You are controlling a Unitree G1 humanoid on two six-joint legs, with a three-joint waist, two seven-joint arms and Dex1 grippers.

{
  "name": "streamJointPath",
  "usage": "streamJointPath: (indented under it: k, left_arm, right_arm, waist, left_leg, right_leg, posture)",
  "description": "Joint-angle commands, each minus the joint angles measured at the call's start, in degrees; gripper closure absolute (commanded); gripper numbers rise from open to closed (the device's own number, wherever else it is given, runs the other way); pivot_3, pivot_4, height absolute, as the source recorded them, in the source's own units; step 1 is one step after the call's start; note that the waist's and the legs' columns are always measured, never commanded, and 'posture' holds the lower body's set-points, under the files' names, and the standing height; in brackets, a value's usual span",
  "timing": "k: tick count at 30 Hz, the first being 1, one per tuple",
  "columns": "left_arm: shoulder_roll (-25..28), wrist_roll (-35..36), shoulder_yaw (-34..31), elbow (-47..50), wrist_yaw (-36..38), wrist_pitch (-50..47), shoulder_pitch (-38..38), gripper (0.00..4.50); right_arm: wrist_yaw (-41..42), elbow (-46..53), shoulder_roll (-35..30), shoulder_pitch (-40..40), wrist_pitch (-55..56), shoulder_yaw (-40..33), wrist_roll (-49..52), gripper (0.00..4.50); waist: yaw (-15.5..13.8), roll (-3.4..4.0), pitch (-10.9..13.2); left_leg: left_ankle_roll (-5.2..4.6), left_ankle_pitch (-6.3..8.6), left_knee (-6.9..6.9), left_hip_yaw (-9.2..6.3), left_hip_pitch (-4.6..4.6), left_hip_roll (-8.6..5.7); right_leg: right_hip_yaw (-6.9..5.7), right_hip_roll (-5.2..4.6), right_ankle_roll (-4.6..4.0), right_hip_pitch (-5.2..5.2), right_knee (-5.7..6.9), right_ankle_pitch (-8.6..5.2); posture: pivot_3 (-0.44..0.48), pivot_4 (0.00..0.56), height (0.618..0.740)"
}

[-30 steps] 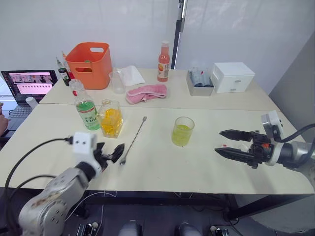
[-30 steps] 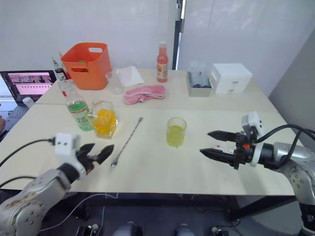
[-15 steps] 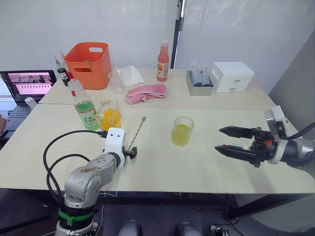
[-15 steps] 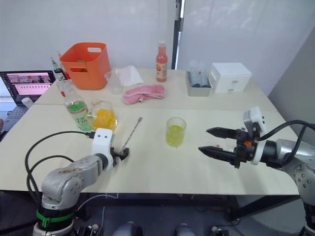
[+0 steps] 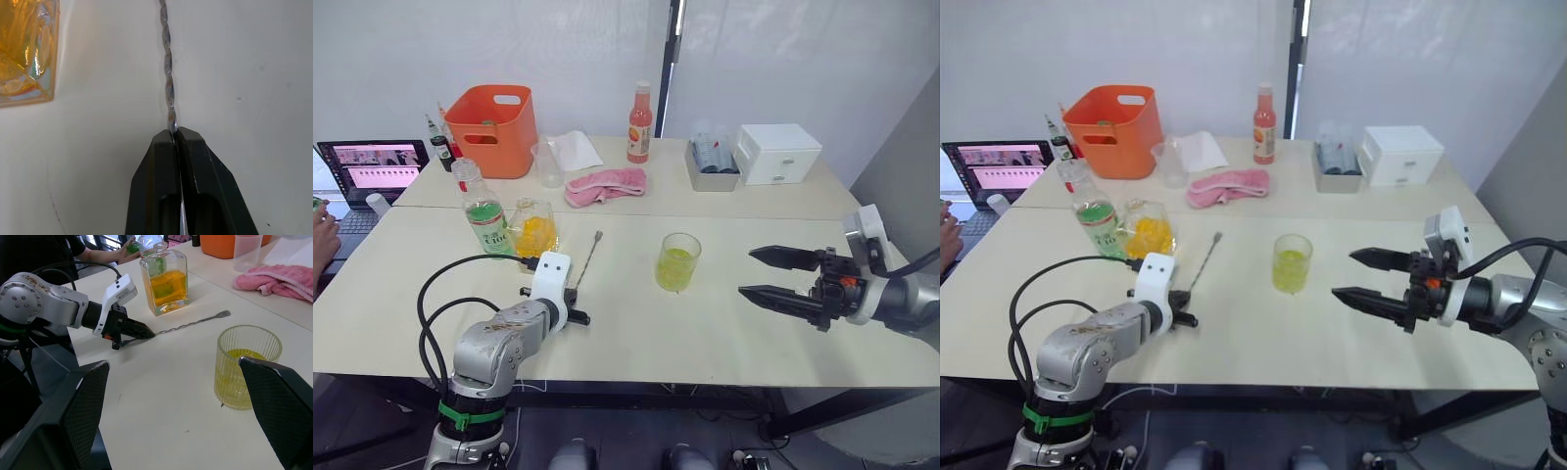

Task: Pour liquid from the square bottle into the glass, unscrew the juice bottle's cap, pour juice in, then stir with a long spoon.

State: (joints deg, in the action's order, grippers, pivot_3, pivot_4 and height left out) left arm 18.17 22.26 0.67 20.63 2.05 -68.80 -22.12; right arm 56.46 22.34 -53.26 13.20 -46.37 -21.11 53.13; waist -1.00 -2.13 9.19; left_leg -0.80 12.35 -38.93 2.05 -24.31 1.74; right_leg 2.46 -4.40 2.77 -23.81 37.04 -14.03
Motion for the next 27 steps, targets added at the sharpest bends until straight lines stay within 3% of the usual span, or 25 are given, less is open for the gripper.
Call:
streamJointPath:
  k: [1,5,11,14,18,22,27]
  left_arm:
    - [2.6,-0.3,-0.4,-2.1,4.2,1.9,-0.3,4.49]
    - [7.2,-0.1,-2.3,-2.7,9.0,5.0,-1.0,4.49]
    - [20.6,1.2,-5.4,-1.5,24.4,15.2,2.0,4.49]
    - [27.6,1.8,-6.3,-3.2,36.0,23.8,4.7,4.49]
    - [38.1,-0.4,-3.0,-7.9,54.7,37.2,9.2,4.49]
    - [40.6,-3.9,2.2,-13.8,63.0,44.4,6.8,4.49]
    - [36.3,-8.9,8.1,-20.3,64.0,47.0,-0.1,4.49]
  right_arm:
    - [-0.8,1.9,0.0,-0.1,0.2,-2.0,1.5,0.00]
    - [-1.3,2.3,0.1,-0.8,0.3,-2.2,1.7,0.00]
    - [-2.6,3.0,1.1,-0.8,0.6,-1.2,1.9,0.00]
    - [-3.0,2.6,1.9,0.0,1.3,0.3,1.2,0.00]
    - [-3.0,1.9,2.4,2.0,1.7,2.0,0.5,0.00]
    - [-3.0,1.8,2.6,2.5,1.7,2.6,0.2,0.00]
    - [-5.2,3.2,3.1,2.5,0.2,2.0,1.6,0.00]
  waist:
    - [0.1,0.00,0.0]
    - [0.3,0.00,0.0]
    - [0.8,-0.01,0.0]
    - [0.8,0.00,0.0]
    - [0.6,0.04,0.0]
    - [0.1,0.06,0.0]
    - [0.2,0.05,0.1]
  left_leg:
    - [0.00,0.00,0.00,0.01,0.00,0.00]
    - [0.00,0.00,0.01,0.01,0.01,0.05]
    - [0.00,0.00,0.10,0.03,-0.12,0.12]
    - [0.00,0.00,0.15,0.05,-0.13,0.12]
    - [0.00,0.00,0.16,0.23,-0.11,0.16]
    - [0.00,0.00,0.15,0.26,-0.13,0.21]
    - [0.00,0.00,0.06,0.24,-0.29,0.17]
  right_leg:
    - [0.01,0.00,0.00,0.00,0.00,0.00]
    - [0.01,0.03,-0.01,-0.03,0.01,0.00]
    - [0.05,0.06,-0.05,-0.29,0.03,-0.02]
    - [0.04,0.04,-0.07,-0.31,0.01,-0.03]
    - [0.03,0.00,-0.12,-0.33,-0.03,-0.06]
    - [0.00,-0.06,-0.17,-0.34,-0.05,-0.09]
    - [-0.03,0.02,-0.11,-0.39,-0.05,-0.07]
  posture:
    - [0.000,0.150,0.715]
    - [0.000,0.150,0.715]
    - [0.000,0.150,0.715]
    - [0.000,0.150,0.715]
    - [0.000,0.150,0.715]
    - [0.000,0.150,0.715]
    - [0.000,0.150,0.715]
